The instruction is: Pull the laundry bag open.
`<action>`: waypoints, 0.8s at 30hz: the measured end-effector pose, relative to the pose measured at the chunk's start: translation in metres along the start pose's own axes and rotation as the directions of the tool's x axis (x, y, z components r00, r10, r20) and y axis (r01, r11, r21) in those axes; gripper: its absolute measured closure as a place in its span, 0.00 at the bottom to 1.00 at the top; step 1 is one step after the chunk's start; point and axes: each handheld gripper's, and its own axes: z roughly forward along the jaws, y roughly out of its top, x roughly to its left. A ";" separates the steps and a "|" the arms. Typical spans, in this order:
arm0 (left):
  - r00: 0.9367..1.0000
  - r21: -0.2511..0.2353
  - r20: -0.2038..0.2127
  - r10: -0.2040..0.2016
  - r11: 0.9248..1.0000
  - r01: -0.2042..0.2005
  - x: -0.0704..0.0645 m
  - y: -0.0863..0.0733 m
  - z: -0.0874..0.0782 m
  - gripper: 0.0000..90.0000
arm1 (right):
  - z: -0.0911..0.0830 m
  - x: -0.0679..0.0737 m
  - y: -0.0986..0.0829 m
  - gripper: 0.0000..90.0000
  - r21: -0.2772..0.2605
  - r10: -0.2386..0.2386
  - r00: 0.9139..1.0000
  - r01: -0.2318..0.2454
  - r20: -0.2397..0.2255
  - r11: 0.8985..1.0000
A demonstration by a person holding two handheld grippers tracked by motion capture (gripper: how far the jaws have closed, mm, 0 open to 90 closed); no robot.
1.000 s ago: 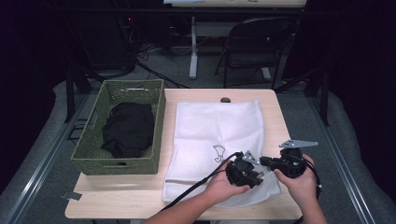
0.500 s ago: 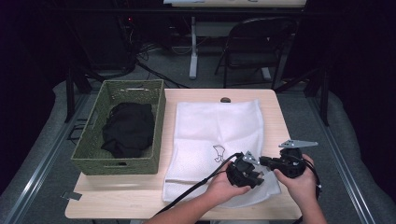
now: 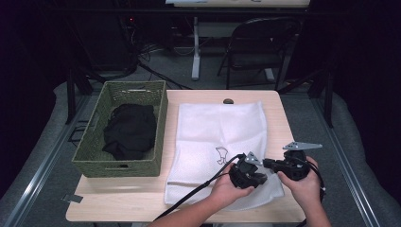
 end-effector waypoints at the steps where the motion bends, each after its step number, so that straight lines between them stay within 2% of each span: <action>1: 1.000 -0.001 0.000 -0.005 1.000 0.005 0.000 0.000 0.000 0.91 | 0.000 0.000 0.000 0.98 0.000 0.000 1.000 0.000 -0.001 1.000; 8: 1.000 0.002 0.011 -0.028 1.000 0.028 0.004 -0.002 -0.001 0.93 | -0.001 -0.002 -0.001 0.98 -0.004 0.005 1.000 -0.005 0.002 1.000; 15: 0.999 0.010 0.023 -0.034 0.999 0.034 0.003 -0.004 0.000 0.96 | -0.004 -0.004 -0.001 0.98 -0.004 0.011 1.000 -0.011 0.008 1.000; 21: 0.999 0.008 0.025 -0.031 0.999 0.031 0.004 -0.004 -0.001 0.96 | -0.003 -0.004 -0.001 0.98 -0.007 0.005 1.000 -0.004 0.008 1.000; 24: 1.000 0.010 0.014 -0.015 1.000 0.014 0.003 -0.005 -0.001 0.96 | -0.004 -0.004 -0.002 0.98 -0.005 0.008 1.000 -0.008 0.009 1.000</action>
